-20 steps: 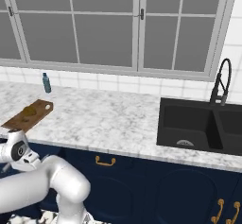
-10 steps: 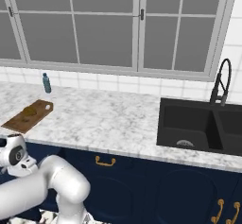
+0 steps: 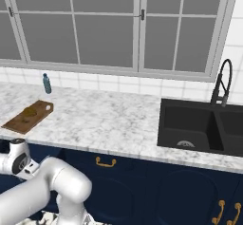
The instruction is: Place the appropriate cutting tool for cutting the avocado skin on the cutting board.
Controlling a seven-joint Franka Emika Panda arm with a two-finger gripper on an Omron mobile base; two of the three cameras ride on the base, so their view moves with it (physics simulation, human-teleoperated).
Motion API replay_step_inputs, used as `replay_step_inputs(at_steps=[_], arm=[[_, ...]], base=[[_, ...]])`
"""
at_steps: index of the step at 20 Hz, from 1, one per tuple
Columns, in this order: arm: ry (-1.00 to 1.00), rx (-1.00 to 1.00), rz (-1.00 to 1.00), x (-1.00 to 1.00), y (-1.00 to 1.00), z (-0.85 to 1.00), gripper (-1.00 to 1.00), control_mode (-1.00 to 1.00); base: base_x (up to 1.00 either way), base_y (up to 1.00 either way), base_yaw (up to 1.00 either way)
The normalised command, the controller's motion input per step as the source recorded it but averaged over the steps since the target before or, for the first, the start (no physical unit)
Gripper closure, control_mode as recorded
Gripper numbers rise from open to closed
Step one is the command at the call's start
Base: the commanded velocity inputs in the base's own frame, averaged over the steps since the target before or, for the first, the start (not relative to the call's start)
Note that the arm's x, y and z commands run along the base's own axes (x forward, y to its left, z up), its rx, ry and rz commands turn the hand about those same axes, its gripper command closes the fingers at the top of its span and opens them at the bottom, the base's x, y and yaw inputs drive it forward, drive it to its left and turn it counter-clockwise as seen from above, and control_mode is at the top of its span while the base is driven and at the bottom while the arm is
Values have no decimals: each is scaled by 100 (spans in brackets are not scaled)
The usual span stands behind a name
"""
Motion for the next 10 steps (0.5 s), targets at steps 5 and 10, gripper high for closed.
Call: replay_step_inputs(at_steps=[5,10], arm=[[-3,14,0,-23,1,-23,100,-100],[0,2,0,-4,20,7,100,-100]], base=[[0,0,0],[0,0,0]])
